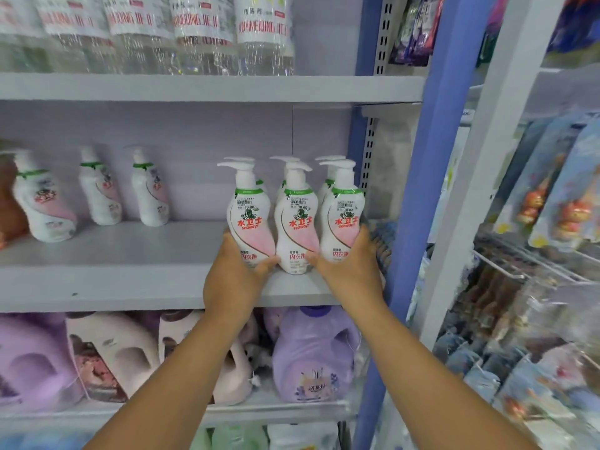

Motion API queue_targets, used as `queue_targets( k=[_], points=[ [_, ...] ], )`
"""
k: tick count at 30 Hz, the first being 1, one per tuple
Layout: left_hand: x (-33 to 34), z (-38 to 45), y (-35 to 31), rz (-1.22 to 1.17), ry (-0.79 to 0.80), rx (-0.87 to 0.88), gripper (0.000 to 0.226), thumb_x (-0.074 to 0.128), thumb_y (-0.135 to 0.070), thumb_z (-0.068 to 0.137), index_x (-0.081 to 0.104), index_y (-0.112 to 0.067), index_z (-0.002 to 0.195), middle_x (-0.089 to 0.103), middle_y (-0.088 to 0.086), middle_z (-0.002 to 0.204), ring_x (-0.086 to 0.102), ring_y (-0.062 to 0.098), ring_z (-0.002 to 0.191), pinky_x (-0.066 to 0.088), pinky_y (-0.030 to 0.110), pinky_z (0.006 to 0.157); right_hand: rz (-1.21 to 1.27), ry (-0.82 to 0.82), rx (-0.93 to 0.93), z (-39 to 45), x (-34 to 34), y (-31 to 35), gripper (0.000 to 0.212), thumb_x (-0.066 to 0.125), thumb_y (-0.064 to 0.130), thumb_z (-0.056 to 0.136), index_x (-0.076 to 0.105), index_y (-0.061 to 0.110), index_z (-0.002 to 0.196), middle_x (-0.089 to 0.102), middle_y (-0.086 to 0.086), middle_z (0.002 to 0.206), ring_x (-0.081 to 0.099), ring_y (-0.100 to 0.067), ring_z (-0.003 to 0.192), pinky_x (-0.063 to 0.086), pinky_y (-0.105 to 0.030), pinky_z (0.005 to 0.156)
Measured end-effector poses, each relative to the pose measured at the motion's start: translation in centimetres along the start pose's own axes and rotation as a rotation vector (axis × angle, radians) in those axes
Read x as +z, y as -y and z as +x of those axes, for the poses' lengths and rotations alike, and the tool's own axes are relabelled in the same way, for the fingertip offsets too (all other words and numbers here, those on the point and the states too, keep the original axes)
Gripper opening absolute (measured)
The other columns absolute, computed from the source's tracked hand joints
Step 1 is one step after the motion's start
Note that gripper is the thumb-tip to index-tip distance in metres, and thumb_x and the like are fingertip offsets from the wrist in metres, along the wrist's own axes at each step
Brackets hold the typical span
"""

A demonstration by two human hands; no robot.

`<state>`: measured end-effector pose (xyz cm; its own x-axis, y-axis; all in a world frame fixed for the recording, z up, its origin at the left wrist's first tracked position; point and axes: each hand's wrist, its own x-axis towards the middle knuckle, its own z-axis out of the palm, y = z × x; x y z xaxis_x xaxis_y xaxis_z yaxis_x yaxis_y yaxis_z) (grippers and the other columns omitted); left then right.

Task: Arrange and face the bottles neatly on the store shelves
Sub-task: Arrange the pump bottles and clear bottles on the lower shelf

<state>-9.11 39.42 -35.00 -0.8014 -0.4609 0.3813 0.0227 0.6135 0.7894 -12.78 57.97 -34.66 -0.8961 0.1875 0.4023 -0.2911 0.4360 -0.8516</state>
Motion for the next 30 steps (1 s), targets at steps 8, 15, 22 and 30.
queue_targets(
  k=[8, 15, 22, 30],
  points=[
    [-0.1, 0.8, -0.3, 0.007, 0.013, -0.046, 0.064, 0.084, -0.048, 0.077, 0.045, -0.027, 0.123, 0.053, -0.016, 0.096, 0.052, 0.014, 0.087, 0.037, 0.033, 0.066, 0.023, 0.022, 0.025, 0.2, 0.2, 0.2, 0.092, 0.095, 0.044, 0.063, 0.040, 0.028, 0.136, 0.051, 0.006, 0.130, 0.050, -0.010, 0.107, 0.041, -0.027, 0.084],
    [-0.2, 1.0, -0.1, 0.023, 0.020, -0.055, 0.071, 0.084, -0.055, 0.074, 0.044, -0.028, 0.126, 0.056, -0.015, 0.102, 0.055, 0.016, 0.091, 0.043, 0.034, 0.071, 0.006, 0.016, 0.032, 0.2, 0.3, 0.3, 0.092, 0.094, 0.047, 0.063, 0.039, 0.030, 0.135, 0.051, 0.005, 0.130, 0.049, -0.010, 0.104, 0.042, -0.028, 0.081],
    [0.2, 0.9, -0.3, 0.033, -0.005, -0.066, 0.074, 0.084, -0.060, 0.071, 0.044, -0.031, 0.127, 0.061, -0.012, 0.112, 0.056, 0.014, 0.091, 0.042, 0.033, 0.068, -0.059, -0.017, 0.052, 0.1, 1.0, 0.2, 0.105, 0.089, 0.057, 0.063, 0.029, 0.030, 0.145, 0.047, 0.003, 0.138, 0.053, -0.021, 0.124, 0.052, -0.041, 0.087],
    [0.4, 1.3, 0.1, 0.040, -0.019, -0.070, 0.077, 0.083, -0.061, 0.067, 0.044, -0.035, 0.128, 0.063, -0.011, 0.119, 0.063, 0.018, 0.101, 0.045, 0.034, 0.072, -0.047, -0.002, 0.067, 0.5, 0.4, 0.2, 0.098, 0.080, 0.048, 0.080, 0.024, 0.023, 0.156, 0.043, -0.004, 0.147, 0.050, -0.022, 0.131, 0.047, -0.036, 0.099]
  ],
)
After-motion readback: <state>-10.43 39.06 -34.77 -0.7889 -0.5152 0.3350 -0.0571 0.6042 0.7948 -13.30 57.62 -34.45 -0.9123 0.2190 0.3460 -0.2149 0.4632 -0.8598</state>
